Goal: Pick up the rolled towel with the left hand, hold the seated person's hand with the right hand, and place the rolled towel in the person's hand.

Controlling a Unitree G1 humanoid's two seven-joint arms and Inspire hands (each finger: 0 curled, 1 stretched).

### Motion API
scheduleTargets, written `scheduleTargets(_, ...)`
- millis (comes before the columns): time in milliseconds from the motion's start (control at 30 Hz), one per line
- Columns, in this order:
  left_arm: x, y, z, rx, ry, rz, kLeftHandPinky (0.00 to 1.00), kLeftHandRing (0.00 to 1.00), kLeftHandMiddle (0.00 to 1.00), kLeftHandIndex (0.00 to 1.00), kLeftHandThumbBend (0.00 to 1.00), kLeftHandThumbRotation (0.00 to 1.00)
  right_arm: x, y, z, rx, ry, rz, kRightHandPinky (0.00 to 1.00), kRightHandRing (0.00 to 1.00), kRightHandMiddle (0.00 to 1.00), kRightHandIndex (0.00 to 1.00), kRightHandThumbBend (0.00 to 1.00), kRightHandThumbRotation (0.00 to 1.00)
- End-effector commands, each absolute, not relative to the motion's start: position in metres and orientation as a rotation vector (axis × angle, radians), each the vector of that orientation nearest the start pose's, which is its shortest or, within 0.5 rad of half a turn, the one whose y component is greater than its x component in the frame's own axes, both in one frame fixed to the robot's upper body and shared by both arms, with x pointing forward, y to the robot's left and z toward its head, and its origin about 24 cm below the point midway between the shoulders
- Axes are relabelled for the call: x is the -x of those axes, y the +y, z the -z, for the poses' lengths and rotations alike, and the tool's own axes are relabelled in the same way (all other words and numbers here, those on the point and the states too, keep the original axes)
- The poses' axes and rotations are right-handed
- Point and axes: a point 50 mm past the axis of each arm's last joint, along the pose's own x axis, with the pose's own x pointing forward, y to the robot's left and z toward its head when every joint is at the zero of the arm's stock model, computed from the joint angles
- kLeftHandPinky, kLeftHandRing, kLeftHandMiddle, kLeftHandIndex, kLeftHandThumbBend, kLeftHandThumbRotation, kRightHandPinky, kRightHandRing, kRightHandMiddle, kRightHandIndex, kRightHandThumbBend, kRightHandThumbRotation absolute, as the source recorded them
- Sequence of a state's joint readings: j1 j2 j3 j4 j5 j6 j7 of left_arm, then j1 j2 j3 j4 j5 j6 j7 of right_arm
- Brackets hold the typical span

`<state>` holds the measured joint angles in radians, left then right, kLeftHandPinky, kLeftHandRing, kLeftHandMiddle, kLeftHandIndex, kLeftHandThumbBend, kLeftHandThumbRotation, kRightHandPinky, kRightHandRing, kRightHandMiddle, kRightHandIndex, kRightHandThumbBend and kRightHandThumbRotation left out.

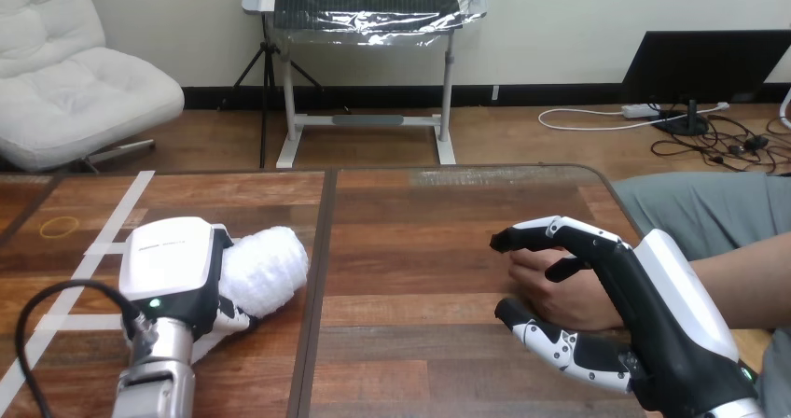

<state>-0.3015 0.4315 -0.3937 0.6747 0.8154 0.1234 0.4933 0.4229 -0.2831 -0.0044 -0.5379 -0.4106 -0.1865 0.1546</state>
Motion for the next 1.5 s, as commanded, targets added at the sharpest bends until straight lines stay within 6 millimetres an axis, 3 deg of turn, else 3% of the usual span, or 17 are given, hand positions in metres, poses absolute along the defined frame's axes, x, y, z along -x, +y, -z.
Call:
scheduleTargets(0, -0.286, 0.221, 0.002, -1.397, 0.001, -0.112, 0.26, 0.33, 0.42, 0.55, 0.64, 0.00, -0.171, -0.173, -0.109, 0.733, -0.311, -0.195, 0.62, 0.76, 0.73, 0.67, 0.48, 0.00)
scheduleTargets(433, -0.274, 0.218, -0.008, -1.049, -0.079, -0.126, 0.31, 0.38, 0.46, 0.55, 0.60, 0.00, -0.171, -0.173, -0.108, 0.731, -0.318, -0.194, 0.62, 0.76, 0.72, 0.67, 0.48, 0.00)
scheduleTargets(967, -0.251, 0.193, -0.038, -0.503, -0.232, -0.069, 0.38, 0.41, 0.47, 0.54, 0.61, 0.00, -0.172, -0.174, -0.109, 0.731, -0.322, -0.181, 0.63, 0.76, 0.75, 0.69, 0.49, 0.00)
scheduleTargets(1467, -0.228, 0.167, -0.064, -0.236, -0.346, -0.004, 0.42, 0.43, 0.47, 0.53, 0.64, 0.08, -0.175, -0.177, -0.110, 0.736, -0.337, -0.162, 0.61, 0.76, 0.78, 0.69, 0.49, 0.00)
